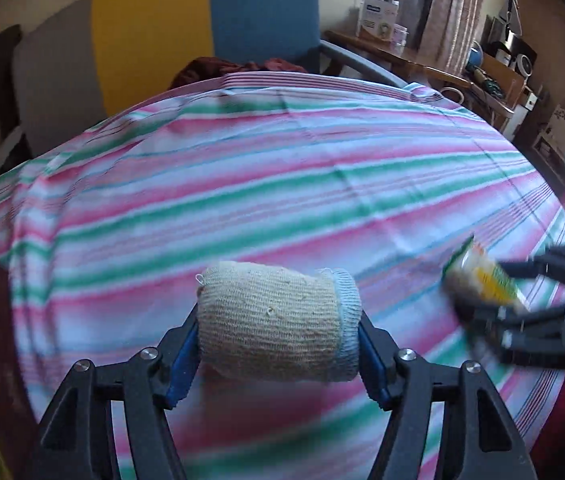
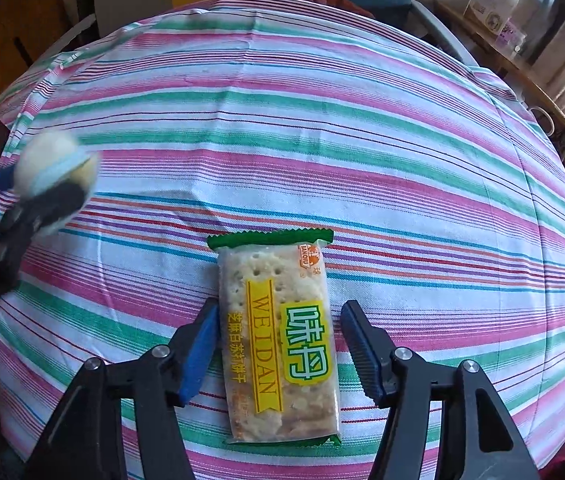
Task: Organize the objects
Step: 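Drop the knitted bun into the gold tray with the left gripper while the right grasps the crackers, then carry the WEIDAN cracker packet into the gold tray and release it with the right gripper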
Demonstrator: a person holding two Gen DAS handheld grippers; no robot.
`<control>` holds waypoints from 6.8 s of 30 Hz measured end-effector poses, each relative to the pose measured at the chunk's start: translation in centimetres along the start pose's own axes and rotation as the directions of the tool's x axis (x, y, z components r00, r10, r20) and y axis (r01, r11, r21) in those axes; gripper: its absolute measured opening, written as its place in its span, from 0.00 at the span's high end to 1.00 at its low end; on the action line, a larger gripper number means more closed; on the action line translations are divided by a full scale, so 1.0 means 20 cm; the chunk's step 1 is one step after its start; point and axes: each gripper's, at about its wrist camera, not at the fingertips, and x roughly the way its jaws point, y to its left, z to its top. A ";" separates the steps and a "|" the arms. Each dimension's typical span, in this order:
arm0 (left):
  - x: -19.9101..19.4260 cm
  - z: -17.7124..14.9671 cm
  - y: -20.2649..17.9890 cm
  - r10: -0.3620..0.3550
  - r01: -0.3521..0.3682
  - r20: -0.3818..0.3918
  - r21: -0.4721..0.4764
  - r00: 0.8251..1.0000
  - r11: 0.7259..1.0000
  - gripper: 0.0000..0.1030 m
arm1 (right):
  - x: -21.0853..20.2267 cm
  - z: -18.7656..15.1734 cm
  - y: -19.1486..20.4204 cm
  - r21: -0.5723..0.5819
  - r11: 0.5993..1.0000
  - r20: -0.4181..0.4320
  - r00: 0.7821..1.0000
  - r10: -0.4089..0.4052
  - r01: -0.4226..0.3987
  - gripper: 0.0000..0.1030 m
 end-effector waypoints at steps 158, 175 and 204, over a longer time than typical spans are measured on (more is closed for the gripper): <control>-1.18 -1.01 1.43 0.501 -0.343 0.096 -0.619 0.860 0.707 0.23 | -0.36 0.07 2.06 -0.369 0.866 0.164 0.893 0.419 -0.339 0.54; -1.11 -1.02 1.42 0.486 -0.352 0.078 -0.591 0.870 0.726 0.23 | -0.05 0.01 2.28 -0.406 0.852 0.025 0.928 0.373 -0.331 0.32; -1.20 -0.94 1.15 0.536 -0.404 0.099 -0.548 0.838 0.733 0.22 | -0.49 -0.17 2.01 -0.238 0.955 0.476 0.836 0.274 -0.178 0.00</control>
